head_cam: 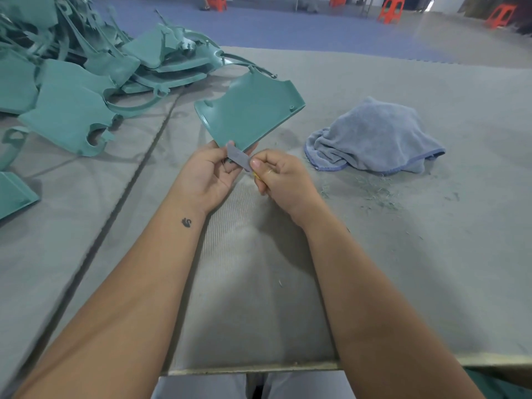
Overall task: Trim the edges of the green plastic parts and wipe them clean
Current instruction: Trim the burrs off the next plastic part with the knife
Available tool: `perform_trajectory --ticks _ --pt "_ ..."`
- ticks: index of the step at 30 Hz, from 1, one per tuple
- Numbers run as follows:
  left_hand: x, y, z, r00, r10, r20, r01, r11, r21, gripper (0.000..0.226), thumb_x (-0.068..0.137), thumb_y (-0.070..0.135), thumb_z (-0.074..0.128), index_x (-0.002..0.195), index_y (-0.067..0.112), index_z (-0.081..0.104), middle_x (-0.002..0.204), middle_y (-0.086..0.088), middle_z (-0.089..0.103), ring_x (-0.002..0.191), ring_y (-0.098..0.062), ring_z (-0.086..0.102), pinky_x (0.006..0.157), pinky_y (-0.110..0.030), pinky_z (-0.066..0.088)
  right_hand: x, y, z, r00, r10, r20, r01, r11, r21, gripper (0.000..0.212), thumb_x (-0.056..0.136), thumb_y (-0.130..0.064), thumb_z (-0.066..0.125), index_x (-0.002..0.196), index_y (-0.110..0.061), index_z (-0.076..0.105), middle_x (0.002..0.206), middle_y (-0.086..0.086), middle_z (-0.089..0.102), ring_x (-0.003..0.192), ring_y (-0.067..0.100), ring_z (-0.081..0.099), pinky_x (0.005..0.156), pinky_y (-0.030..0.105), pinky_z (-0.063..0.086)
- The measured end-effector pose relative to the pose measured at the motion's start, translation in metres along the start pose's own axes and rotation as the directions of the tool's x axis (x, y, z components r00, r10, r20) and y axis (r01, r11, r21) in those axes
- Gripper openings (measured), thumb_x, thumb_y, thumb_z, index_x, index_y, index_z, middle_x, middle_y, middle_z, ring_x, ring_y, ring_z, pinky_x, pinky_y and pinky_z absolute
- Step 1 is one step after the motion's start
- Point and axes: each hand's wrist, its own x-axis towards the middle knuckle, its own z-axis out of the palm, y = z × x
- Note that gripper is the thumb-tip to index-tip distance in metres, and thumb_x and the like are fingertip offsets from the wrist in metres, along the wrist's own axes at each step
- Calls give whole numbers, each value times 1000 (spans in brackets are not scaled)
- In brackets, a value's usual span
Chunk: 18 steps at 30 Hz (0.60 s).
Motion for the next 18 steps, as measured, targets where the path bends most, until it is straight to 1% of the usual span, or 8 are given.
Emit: perform_trajectory --ticks 4,7,11,12,13,15,16,18 --pt "1 -2 3 1000 -7 11 7 1000 22 24 97 -6 38 102 3 60 91 -10 75 84 -22 74 75 -27 59 0 3 0 995 -22 -96 21 1000 -8 24 97 -7 48 75 -14 56 55 0 44 50 5 36 51 15 32" --pt "2 -4 6 1000 -4 15 4 1000 27 24 97 -6 39 103 4 60 91 -10 75 85 -20 73 79 -27 59 0 3 0 990 -29 -141 32 999 15 26 97 -8 48 74 -17 57 56 0 43 48 1 34 49 14 31" --pt "3 -7 8 1000 -10 4 10 1000 23 25 98 -6 37 105 4 59 93 -10 75 85 -21 73 83 -28 58 1 7 0 981 -40 -189 43 999 13 30 96 -9 48 71 -23 56 55 -2 43 49 4 34 50 17 32" --pt "4 -6 7 1000 -18 -10 18 1000 17 26 99 -6 36 107 3 58 95 -10 74 84 -22 73 82 -28 58 3 8 -2 969 -8 -248 27 997 71 31 96 -8 48 71 -24 55 54 -4 42 49 5 34 49 18 31" --pt "3 -5 5 999 -32 -27 32 999 6 26 99 -7 35 108 2 58 97 -10 74 82 -24 74 81 -28 59 5 8 -5 944 54 -325 7 983 185 31 97 -9 47 71 -23 54 53 -5 40 48 6 32 47 19 29" --pt "2 -3 1 997 -49 -56 48 999 -15 27 98 -8 35 109 2 58 97 -11 74 80 -26 74 79 -29 59 10 10 -14 894 169 -416 20 911 412 29 100 -11 45 73 -20 53 51 -6 39 48 7 31 48 21 26" --pt "2 -2 0 997 -45 -62 44 999 -18 27 98 -8 35 109 2 58 96 -12 74 81 -26 74 78 -29 59 11 11 -16 888 183 -421 29 893 449 28 100 -12 44 75 -18 53 50 -7 40 48 8 32 49 22 27" --pt "0 -1 0 997 -31 -70 30 999 -11 27 99 -8 35 108 3 58 93 -11 74 81 -25 74 81 -30 59 11 11 -17 908 147 -392 37 904 425 27 100 -13 45 75 -17 53 49 -6 43 47 7 33 45 19 28"
